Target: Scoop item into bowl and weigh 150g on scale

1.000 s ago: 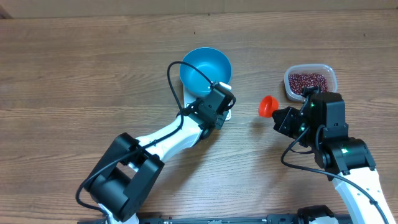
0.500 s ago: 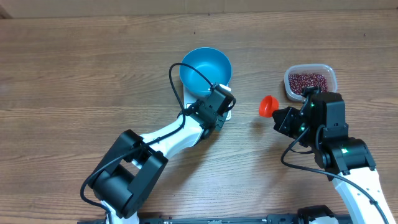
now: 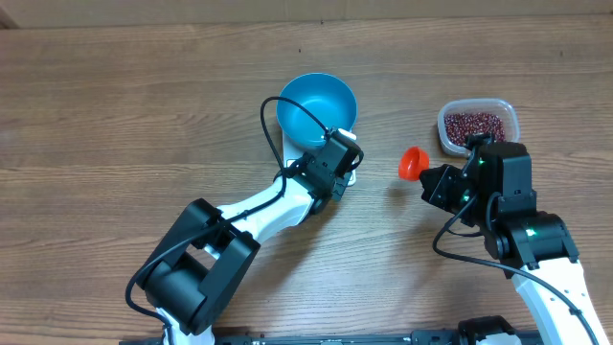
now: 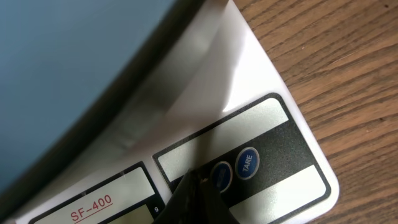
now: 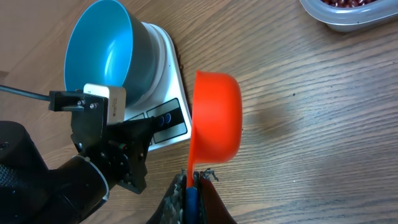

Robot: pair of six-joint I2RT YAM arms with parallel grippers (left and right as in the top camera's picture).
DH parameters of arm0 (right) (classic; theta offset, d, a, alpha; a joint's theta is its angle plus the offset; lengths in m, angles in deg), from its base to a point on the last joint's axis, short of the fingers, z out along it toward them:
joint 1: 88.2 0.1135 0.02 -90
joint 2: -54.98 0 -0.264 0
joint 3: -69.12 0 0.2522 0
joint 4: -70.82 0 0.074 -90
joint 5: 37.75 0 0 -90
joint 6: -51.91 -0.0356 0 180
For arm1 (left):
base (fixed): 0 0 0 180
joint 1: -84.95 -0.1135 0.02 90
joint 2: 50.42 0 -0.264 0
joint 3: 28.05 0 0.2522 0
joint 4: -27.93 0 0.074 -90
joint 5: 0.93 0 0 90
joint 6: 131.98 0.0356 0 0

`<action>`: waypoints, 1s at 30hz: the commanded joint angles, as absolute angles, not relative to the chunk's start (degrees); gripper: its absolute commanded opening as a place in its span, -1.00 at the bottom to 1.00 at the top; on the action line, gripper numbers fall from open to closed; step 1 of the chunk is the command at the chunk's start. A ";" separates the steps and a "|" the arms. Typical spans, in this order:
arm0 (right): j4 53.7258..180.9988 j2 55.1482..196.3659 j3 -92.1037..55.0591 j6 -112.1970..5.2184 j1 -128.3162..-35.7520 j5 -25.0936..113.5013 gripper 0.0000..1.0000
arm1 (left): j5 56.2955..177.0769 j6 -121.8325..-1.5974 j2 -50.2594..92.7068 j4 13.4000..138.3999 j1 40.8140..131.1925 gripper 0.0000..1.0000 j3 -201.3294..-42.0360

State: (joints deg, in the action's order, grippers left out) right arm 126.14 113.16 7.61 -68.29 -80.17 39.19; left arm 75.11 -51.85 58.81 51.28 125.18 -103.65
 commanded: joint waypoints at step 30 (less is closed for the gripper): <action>125.59 112.96 5.73 -68.00 -79.95 39.80 -0.93 | 72.27 -54.21 61.04 54.91 124.61 -0.91 -102.99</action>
